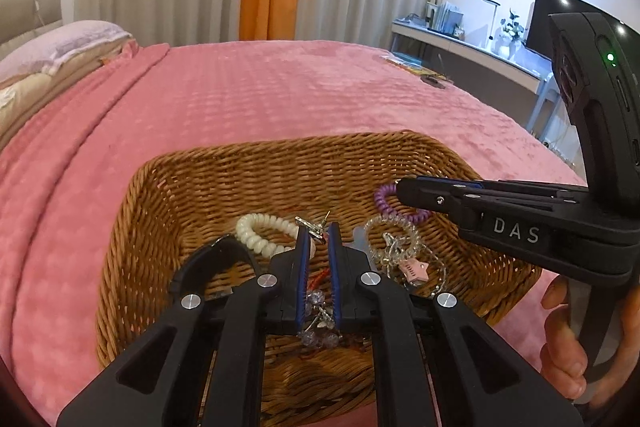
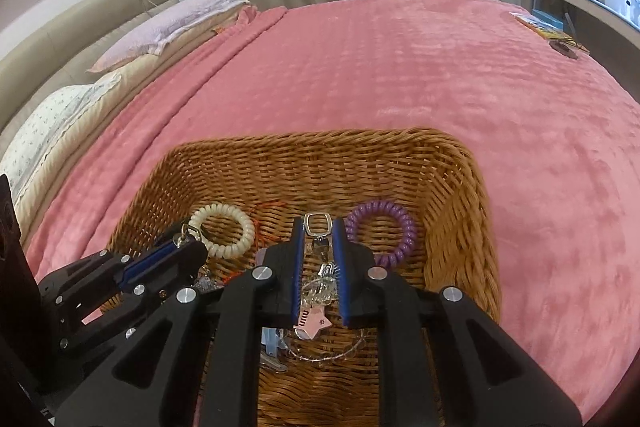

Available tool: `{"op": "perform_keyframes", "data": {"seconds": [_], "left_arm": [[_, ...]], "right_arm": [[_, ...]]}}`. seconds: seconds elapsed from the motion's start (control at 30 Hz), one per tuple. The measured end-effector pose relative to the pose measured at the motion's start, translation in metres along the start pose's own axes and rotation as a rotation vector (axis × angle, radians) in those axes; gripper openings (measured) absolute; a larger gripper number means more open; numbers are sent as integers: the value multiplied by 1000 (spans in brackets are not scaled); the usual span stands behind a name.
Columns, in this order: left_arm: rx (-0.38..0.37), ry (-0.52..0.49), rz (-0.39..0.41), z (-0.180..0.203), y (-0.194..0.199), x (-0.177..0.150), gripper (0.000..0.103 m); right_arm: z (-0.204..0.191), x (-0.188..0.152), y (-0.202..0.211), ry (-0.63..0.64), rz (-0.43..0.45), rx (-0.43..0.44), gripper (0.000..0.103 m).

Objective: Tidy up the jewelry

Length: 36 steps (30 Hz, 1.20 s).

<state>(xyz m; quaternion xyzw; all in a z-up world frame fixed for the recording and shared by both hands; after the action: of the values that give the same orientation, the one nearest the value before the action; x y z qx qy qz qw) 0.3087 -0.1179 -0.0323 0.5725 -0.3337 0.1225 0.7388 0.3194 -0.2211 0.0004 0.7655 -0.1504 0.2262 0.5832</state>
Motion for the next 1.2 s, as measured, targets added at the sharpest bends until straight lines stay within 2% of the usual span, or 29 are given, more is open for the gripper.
{"op": "perform_keyframes", "data": {"seconds": [0.27,0.37,0.47,0.5,0.57,0.77,0.9,0.93,0.97,1.03,1.13,1.2], "left_arm": [[-19,11,1,-3,4,-3,11],[-36,18,5,-5,8,-4,35],[-24,6,21,-5,17,-6,37],[-21,5,21,-4,20,-7,43],[-14,8,29,-4,27,-9,48],[13,13,115,7,68,-20,48],[62,-9,192,26,108,-37,56],[84,-15,214,30,118,-44,59],[103,-14,230,33,126,-49,66],[158,1,271,36,143,-62,73],[205,25,296,38,159,-82,75],[244,41,302,39,165,-96,81]], "right_arm": [[-3,-5,1,14,-11,13,14],[-2,-5,4,8,-8,26,15],[-1,-5,12,3,18,29,15],[-1,-6,16,1,28,35,15],[0,-7,25,-5,48,42,15],[-15,-25,64,29,146,13,15],[-32,-48,94,71,212,-14,15],[-35,-55,100,77,223,-16,18],[-38,-65,108,83,236,-18,25],[-42,-80,118,84,259,-32,61],[-43,-108,132,88,307,-78,64],[-43,-125,136,89,318,-107,64]]}}
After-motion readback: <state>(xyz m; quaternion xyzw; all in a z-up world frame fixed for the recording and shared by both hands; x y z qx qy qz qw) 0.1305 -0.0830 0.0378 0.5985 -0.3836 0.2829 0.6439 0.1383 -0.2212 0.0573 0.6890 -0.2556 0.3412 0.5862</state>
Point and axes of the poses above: each gripper's, at about its wrist camera, not at the fingertips, and y roughly against the way its jaws point, z to its right, x to its top, the point moved 6 cm from there along -y, roughly the way its jaws point, and after that the axes turned 13 degrees about -z, right-handed, at the moved point
